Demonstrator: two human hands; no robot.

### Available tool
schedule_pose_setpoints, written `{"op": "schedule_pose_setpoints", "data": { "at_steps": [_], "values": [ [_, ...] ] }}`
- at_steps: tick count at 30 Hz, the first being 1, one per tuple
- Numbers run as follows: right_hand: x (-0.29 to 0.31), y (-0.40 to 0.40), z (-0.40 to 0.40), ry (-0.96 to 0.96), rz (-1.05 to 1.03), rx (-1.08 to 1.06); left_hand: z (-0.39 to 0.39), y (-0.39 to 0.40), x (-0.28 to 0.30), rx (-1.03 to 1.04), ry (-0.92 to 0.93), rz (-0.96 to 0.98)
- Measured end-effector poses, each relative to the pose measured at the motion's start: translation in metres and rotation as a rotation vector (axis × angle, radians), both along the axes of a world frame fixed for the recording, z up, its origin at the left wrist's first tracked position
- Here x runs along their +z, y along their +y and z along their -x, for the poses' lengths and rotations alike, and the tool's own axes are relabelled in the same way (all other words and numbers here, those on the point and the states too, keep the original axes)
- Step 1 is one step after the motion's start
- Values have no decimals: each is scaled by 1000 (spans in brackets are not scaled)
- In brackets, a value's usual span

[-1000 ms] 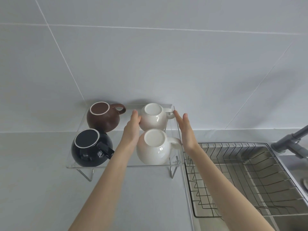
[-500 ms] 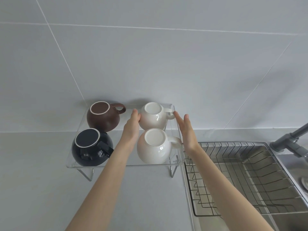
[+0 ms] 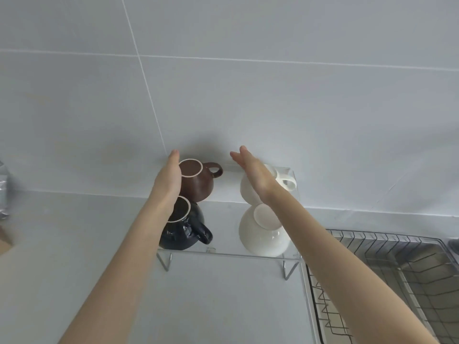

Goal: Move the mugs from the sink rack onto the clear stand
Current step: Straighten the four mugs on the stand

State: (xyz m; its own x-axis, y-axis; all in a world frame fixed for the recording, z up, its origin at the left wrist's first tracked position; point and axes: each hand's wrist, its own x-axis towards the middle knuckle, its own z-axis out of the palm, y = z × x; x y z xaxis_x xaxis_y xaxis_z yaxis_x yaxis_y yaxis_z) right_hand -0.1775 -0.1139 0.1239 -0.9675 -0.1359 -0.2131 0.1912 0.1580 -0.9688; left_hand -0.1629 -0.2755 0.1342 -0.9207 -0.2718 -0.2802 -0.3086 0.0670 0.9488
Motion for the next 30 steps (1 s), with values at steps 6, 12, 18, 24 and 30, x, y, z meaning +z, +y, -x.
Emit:
{"op": "schedule_pose_setpoints", "data": {
  "at_steps": [6,12,18,24,30],
  "values": [
    [2,-34,11,-70,-52,57,9,-23,-1,-88,-174,3],
    [-18,-43,22,-139,12,13,11,-30,-8,-139,-211,4],
    [-29,-38,20,-177,100,-22,13,-32,-11,-147,-198,16],
    [-29,-39,9,-169,198,23,19,-37,-15,-190,-197,45],
    [-41,-42,8,-156,179,23,22,-47,-18,-227,-158,63]
  ]
}}
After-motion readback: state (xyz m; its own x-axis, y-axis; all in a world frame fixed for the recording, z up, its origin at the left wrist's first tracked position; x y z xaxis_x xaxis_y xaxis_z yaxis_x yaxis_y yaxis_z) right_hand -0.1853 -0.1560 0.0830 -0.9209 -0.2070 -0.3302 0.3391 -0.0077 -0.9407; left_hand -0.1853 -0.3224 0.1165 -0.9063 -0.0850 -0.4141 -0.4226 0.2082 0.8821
